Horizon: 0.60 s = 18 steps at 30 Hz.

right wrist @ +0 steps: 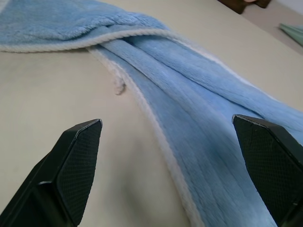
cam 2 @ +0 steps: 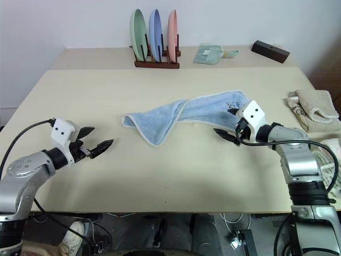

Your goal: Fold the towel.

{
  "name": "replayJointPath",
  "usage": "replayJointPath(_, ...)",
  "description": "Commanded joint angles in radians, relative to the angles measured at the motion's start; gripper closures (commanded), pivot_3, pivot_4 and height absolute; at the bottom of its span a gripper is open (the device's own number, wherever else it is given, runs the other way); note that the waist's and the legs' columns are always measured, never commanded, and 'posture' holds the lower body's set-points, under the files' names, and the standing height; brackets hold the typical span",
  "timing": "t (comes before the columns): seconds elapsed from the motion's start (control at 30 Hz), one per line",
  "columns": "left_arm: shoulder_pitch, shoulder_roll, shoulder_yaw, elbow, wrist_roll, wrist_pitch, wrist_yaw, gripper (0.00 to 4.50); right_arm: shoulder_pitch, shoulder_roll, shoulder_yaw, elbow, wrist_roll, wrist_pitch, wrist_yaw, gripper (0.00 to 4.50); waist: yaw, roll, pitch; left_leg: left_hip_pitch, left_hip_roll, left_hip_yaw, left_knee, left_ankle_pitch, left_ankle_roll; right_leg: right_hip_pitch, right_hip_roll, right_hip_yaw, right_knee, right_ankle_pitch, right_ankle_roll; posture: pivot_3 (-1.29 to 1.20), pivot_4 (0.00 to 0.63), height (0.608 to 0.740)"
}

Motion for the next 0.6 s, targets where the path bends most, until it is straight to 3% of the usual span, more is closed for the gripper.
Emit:
replayJointPath(0.03,-0.001,0.006,0.024,-0.039,-0.002,-0.014,0.007,0.02,-0.024,0.006,-0.002,-0.037,0.0,-0.009,-0.006,0.0,0.0,0.0,0.0,0.0,0.0,0.0,0.0,0.0,0.0,0.0,0.0,0.0,0.0,0.0,0.0,0.0,0.15,0.74)
replayJointPath(0.6,-0.072,0.019,-0.007,-0.005,0.006,-0.014,-0.014,0.02,-0.013,0.032,-0.003,-0.054,-0.006,-0.014,-0.039,0.0,-0.001,0.0,0.0,0.0,0.0,0.001,0.0,0.0,0.001,0.0,0.0,0.001,0.0,0.0,0.0,0.0,0.15,0.74)
